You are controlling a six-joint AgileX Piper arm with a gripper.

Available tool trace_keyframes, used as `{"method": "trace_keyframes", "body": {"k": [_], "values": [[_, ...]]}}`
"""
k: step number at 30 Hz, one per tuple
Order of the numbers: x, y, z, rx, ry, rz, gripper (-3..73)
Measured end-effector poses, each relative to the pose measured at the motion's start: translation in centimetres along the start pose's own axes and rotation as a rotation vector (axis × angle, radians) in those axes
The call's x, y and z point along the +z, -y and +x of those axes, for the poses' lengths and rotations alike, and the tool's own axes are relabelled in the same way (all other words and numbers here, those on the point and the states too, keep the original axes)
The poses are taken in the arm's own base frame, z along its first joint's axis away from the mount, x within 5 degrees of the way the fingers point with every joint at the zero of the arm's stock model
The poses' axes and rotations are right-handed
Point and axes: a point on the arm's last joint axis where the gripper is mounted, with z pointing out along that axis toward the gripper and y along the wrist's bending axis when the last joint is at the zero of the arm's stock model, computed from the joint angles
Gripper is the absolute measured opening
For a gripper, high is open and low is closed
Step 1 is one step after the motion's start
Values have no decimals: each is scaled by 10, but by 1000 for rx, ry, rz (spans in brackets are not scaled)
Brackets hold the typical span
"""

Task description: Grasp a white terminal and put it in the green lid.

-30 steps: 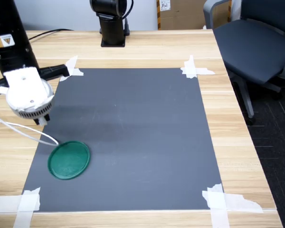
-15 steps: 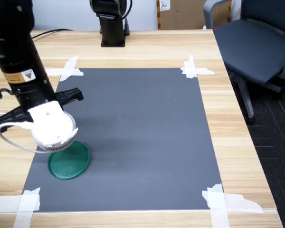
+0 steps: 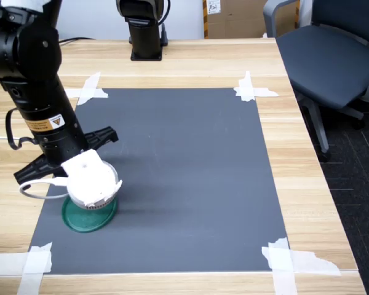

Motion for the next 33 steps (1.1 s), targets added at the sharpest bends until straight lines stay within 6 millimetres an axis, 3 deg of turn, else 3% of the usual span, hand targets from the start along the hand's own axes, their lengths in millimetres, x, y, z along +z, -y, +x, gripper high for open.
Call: {"method": "trace_keyframes", "body": {"k": [8,12,15,18,22,29,33], "values": [[1,1,-1,-5,14,13,392],[-3,4,-4,3,45,41,428],[-21,7,-12,24,126,111,431],[-52,12,-21,51,247,220,426],[-93,14,-29,82,383,344,346],[-140,5,-29,105,497,433,32],[-165,-6,-21,154,598,524,-17]]}}
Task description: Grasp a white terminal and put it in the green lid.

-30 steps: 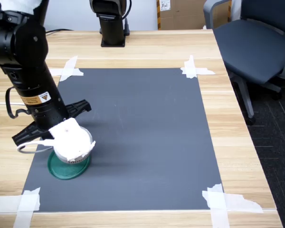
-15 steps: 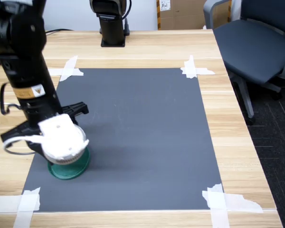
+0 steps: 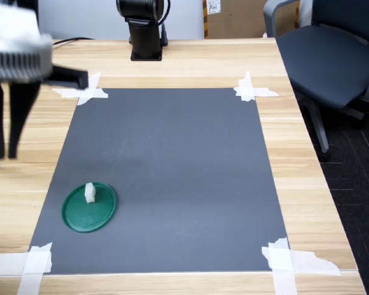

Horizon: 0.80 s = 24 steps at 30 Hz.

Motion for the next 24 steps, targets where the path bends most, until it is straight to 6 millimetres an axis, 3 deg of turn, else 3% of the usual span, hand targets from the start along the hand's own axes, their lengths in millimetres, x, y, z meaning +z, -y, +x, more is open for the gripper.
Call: {"method": "trace_keyframes", "body": {"k": [5,13,17,24], "values": [[-39,-4,-4,136,113,78,-25],[-107,-28,9,293,206,77,-24],[-142,-46,23,362,257,81,-25],[-183,-84,67,460,306,106,-25]]}}
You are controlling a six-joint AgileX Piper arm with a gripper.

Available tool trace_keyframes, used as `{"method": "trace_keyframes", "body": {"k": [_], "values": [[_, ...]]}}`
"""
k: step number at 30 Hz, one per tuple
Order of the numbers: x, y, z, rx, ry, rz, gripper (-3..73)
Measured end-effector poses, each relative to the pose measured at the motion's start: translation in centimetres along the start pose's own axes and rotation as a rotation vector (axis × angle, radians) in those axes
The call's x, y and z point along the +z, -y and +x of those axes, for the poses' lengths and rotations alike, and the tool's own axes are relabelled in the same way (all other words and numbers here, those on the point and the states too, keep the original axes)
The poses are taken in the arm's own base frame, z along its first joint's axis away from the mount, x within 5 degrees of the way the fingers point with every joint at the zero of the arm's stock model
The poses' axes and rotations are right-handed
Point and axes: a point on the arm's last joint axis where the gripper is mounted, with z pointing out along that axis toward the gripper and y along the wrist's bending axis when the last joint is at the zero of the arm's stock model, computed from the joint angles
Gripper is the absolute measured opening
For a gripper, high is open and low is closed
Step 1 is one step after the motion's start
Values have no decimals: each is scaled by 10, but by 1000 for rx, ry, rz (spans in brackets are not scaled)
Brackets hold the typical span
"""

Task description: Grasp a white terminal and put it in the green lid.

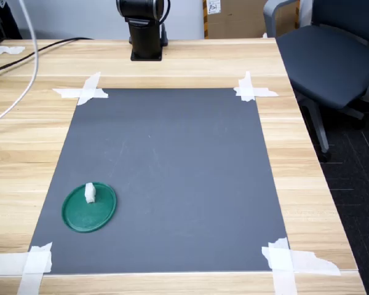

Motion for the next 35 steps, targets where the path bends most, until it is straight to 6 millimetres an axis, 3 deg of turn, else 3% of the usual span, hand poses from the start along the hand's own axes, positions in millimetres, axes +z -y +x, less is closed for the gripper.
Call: {"method": "trace_keyframes", "body": {"k": [6,11,21,25,35], "values": [[-41,-11,44,92,81,28,-25],[-63,-24,82,47,130,-47,-27],[-82,-30,137,4,201,-38,-27],[-83,-31,149,5,208,-38,-27],[-84,-31,148,6,213,-36,-27]]}}
